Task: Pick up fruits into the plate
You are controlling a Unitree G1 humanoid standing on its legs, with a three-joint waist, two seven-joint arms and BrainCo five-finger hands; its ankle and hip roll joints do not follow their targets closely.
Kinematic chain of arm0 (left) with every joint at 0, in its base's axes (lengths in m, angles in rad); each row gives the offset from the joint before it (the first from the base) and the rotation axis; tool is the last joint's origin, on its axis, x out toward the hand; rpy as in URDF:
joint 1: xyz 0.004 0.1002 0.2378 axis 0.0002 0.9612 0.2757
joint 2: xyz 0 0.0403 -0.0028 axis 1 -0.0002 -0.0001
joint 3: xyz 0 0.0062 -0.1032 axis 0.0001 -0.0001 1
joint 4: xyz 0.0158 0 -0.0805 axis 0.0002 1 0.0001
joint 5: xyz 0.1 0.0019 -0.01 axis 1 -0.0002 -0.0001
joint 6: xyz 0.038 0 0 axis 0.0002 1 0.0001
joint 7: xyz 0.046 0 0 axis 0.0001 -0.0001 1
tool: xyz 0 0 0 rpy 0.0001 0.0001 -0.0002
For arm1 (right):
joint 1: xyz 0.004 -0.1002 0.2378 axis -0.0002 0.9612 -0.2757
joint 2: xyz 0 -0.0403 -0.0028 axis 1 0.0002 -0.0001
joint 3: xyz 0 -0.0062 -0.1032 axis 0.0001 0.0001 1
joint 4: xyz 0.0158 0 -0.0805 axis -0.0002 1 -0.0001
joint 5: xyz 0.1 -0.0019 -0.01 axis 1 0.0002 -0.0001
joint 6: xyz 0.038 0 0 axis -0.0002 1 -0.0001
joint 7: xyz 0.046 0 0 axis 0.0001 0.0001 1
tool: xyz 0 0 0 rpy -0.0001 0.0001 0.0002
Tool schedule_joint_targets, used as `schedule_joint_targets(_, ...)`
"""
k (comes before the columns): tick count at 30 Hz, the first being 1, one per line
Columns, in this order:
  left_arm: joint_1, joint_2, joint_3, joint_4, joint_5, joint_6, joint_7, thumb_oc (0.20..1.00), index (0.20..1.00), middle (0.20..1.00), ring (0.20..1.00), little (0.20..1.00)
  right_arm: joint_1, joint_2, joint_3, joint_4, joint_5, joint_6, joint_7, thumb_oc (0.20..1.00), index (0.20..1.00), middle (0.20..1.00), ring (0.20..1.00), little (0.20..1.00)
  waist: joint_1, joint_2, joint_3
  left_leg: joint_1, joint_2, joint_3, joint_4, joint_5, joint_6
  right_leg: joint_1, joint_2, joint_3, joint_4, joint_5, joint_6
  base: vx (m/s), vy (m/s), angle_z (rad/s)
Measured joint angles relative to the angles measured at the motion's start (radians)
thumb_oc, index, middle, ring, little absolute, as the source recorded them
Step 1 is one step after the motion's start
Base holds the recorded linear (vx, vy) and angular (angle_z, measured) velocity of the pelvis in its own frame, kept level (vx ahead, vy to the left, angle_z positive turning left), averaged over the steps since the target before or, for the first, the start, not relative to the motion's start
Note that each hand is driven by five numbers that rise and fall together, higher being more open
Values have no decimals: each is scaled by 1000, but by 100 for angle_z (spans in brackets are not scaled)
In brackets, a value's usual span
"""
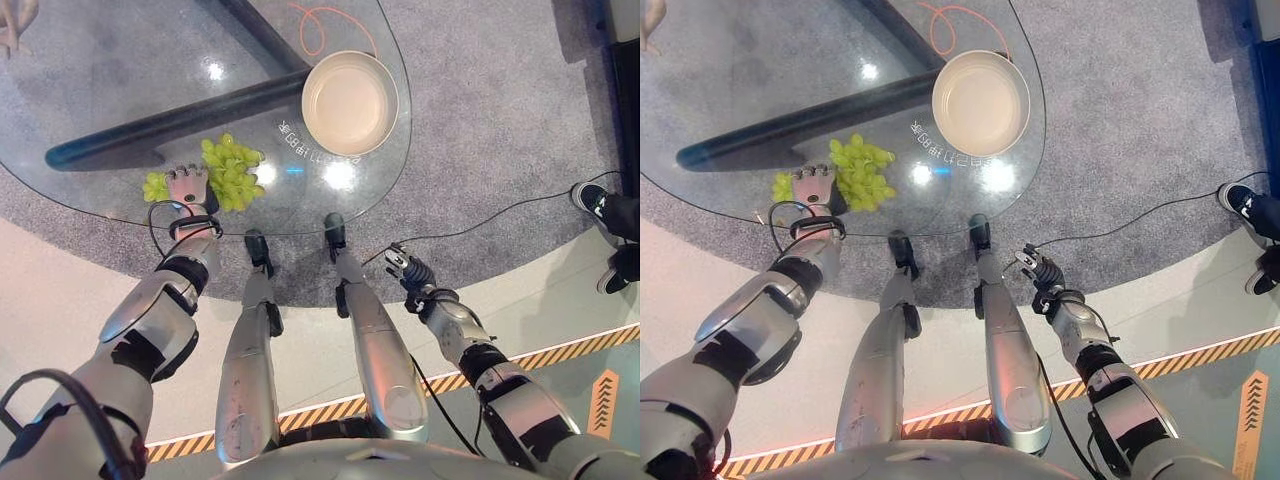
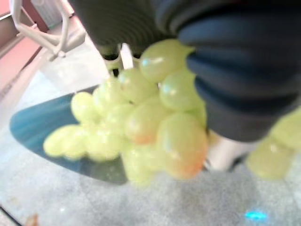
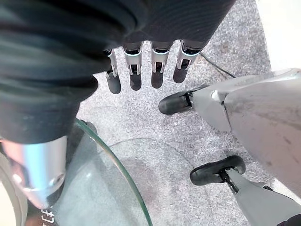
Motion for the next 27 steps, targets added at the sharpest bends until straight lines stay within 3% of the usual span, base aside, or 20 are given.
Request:
schedule_joint_targets(15, 8, -1, -9, 43, -5, -29, -46, 200, 200, 200, 200, 200, -14, 0, 0, 4, 5, -1, 7, 1000, 1000, 1000, 1000, 1000, -2, 0, 0, 37, 1, 5, 19, -9, 2, 39, 0, 7, 10, 1, 0, 0, 9, 0)
schedule_joint_targets(23, 71, 9, -4, 17, -35, -141, -40, 200, 200, 200, 200, 200, -7, 0, -3, 19, -2, -4, 21, 1000, 1000, 1000, 1000, 1000, 25, 1, -1, 208, 2, 17, -37, -9, -9, 202, -1, 8, -39, -1, 2, 37, 54, -3)
schedule_joint_targets(27, 165, 64, 19, -90, -43, -214, -43, 200, 200, 200, 200, 200, 30, 0, -25, -5, -7, -16, 28, 1000, 1000, 1000, 1000, 1000, 37, 4, -1, 337, 3, 14, -109, 14, -6, 321, -1, -5, -85, 3, -4, 53, 35, 5)
